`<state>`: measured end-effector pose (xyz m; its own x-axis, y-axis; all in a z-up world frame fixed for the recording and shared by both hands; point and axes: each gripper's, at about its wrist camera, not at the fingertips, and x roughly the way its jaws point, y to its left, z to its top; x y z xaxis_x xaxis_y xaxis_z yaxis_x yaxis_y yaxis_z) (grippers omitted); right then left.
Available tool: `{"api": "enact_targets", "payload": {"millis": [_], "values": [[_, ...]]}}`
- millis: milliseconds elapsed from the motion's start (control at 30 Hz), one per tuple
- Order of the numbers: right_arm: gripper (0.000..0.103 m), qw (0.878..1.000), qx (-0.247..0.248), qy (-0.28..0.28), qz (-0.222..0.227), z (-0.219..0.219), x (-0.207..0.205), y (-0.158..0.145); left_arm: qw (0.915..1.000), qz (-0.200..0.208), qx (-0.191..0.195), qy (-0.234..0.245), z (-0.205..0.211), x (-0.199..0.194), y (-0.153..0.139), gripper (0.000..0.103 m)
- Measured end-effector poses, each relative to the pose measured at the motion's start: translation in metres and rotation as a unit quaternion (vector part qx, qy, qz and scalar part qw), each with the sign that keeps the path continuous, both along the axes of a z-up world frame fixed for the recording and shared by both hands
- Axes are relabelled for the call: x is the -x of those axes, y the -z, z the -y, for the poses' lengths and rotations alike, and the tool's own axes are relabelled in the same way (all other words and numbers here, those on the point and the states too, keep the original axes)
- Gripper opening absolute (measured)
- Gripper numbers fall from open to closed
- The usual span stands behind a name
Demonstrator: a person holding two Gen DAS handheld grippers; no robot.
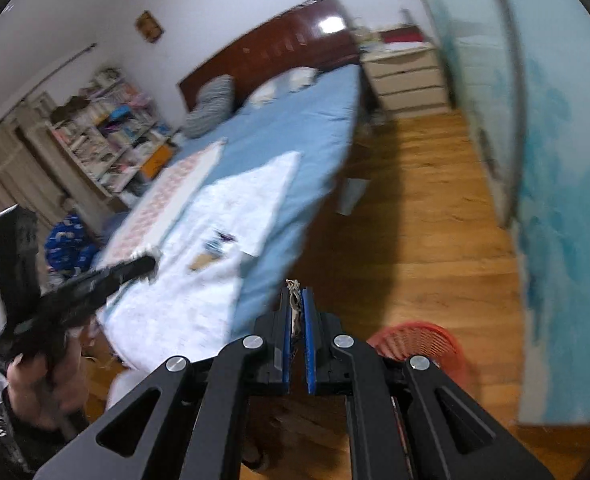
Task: Collect trash
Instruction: 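Carry the tissue and scrap over the red wastebasket and open both tools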
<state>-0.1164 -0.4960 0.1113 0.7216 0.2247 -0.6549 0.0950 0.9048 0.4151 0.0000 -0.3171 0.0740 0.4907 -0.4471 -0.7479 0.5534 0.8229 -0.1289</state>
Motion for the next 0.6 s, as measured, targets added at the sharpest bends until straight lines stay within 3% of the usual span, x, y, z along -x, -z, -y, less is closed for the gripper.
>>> {"api": "enact_targets", "payload": {"millis": [167, 367, 500, 600], "values": [[0.007, 0.996, 0.008, 0.049, -0.076, 0.043, 0.038, 0.072, 0.9945, -0.088, -0.028, 0.050, 0.063, 0.013, 0.100, 0.018], [0.007, 0.976, -0.046, 0.104, -0.185, 0.088, 0.034, 0.214, 0.9796, -0.149, -0.101, 0.088, 0.120, -0.004, 0.225, 0.018], [0.007, 0.970, -0.054, 0.100, -0.216, 0.092, 0.016, 0.266, 0.9690, -0.181, -0.142, 0.091, 0.142, -0.007, 0.279, 0.018], [0.007, 0.966, -0.049, 0.099, -0.236, 0.088, -0.002, 0.293, 0.9669, -0.185, -0.157, 0.079, 0.148, -0.009, 0.293, 0.018]]}}
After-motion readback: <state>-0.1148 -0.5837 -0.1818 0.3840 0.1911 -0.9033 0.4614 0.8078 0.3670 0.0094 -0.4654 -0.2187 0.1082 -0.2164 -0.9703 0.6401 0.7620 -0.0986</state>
